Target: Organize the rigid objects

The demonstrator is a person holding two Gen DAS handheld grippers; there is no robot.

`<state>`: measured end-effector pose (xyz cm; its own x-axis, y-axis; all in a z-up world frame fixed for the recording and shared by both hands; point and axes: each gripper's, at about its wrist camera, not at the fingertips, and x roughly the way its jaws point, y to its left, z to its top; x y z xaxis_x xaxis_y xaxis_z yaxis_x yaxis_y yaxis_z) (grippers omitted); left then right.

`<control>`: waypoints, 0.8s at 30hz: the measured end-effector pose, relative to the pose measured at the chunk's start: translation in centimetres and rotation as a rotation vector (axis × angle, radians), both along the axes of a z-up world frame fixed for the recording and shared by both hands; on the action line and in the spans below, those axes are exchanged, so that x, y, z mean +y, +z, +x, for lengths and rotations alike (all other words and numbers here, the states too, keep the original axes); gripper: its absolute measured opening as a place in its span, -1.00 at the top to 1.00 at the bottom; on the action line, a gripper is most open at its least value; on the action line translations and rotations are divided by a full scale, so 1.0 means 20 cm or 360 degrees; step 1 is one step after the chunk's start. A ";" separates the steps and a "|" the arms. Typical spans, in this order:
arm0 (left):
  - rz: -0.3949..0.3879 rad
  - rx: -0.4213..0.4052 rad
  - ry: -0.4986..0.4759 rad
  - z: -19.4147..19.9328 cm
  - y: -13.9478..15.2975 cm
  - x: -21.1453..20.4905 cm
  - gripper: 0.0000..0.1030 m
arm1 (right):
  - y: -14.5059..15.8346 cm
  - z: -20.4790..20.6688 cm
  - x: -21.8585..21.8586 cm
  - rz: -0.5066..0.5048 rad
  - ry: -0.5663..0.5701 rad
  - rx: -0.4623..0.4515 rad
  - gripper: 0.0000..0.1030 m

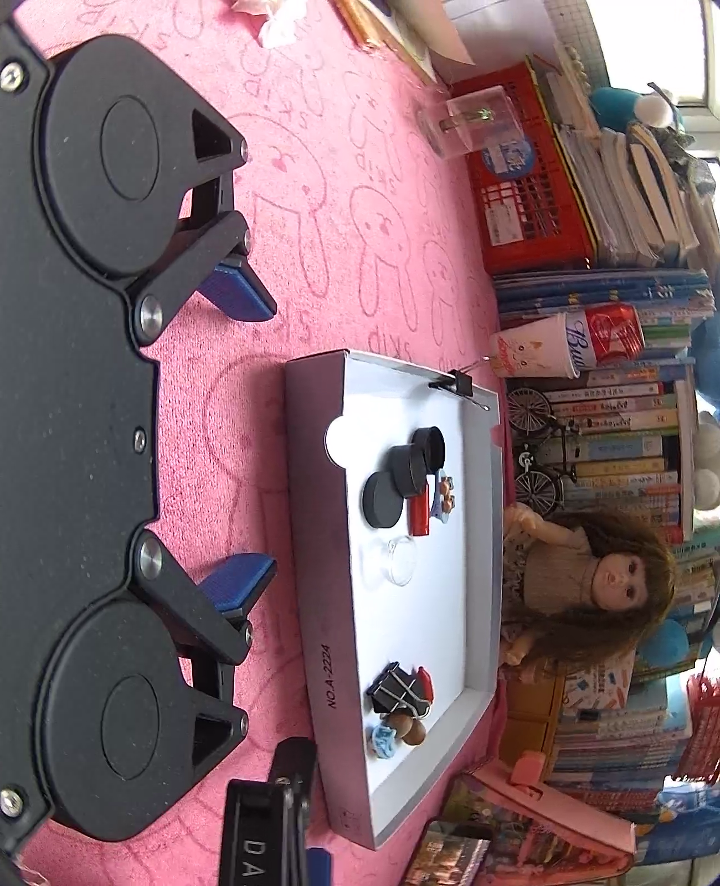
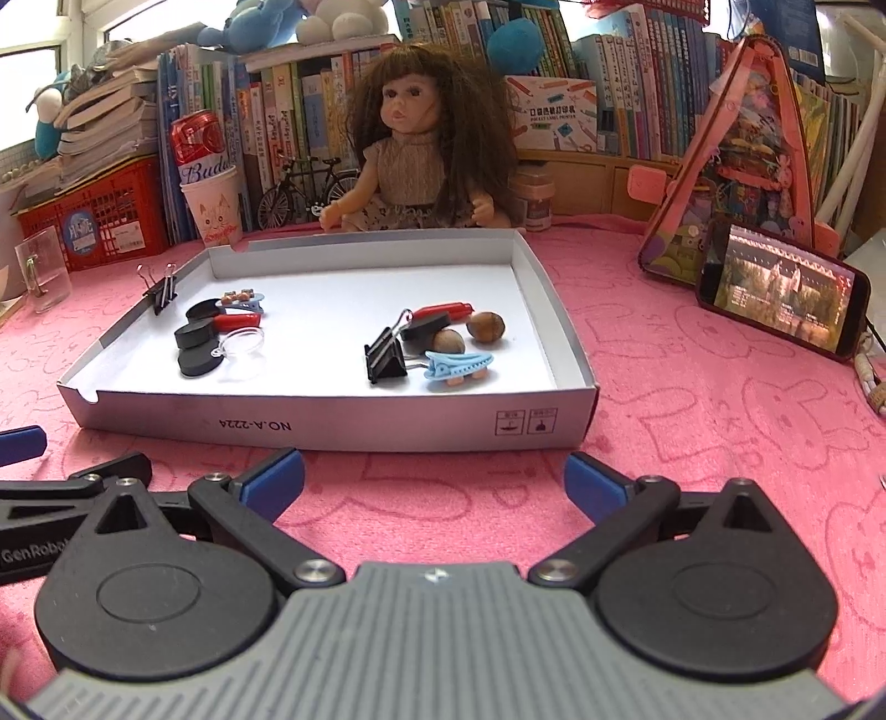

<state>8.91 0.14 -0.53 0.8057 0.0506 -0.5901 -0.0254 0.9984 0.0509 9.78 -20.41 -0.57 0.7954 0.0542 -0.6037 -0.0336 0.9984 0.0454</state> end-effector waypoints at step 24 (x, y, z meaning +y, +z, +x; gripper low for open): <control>-0.0079 0.0052 0.0050 0.04 -0.02 0.05 -1.00 | -0.03 0.00 0.03 -0.0078 -0.0008 0.0056 -1.00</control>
<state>9.65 1.22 -0.91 0.7845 0.0453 -0.6185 -0.0557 0.9984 0.0025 9.73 -19.79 -1.21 0.7740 0.0200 -0.6329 -0.0280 0.9996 -0.0026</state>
